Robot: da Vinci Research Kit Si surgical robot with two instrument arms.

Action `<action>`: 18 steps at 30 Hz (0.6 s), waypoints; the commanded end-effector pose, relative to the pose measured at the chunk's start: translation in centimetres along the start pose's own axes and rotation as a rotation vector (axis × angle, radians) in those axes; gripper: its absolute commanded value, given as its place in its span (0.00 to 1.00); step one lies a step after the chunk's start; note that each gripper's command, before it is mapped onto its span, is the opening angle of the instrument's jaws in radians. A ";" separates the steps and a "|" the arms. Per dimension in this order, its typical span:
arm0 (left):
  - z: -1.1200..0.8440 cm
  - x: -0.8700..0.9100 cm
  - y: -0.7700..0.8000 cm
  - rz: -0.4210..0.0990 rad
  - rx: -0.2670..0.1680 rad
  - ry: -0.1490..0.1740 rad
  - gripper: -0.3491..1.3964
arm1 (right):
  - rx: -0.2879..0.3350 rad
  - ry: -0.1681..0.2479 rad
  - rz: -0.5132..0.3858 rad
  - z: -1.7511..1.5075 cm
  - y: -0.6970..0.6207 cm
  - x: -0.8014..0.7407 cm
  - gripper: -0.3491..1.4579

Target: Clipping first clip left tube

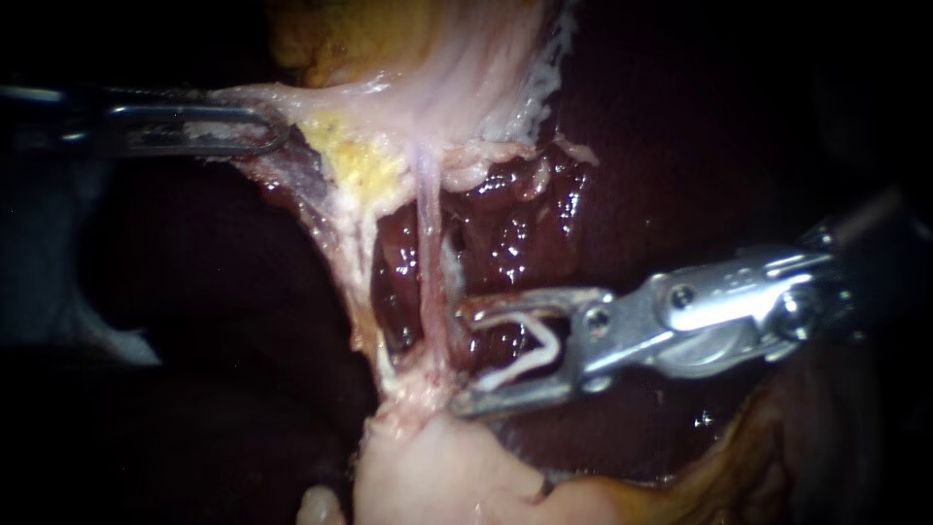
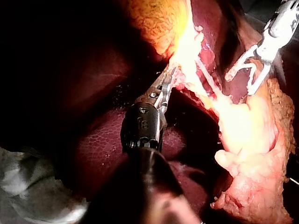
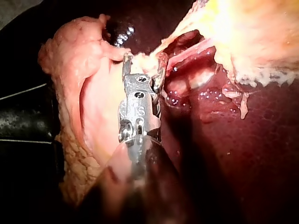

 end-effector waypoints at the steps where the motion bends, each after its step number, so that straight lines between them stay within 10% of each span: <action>1: 0.00 0.00 0.01 0.000 0.001 0.000 0.00 | 0.006 -0.002 -0.001 0.06 0.01 -0.02 0.47; 18: 0.03 0.01 0.06 0.004 -0.003 -0.001 0.00 | 0.038 -0.011 0.015 0.46 0.25 -0.33 0.46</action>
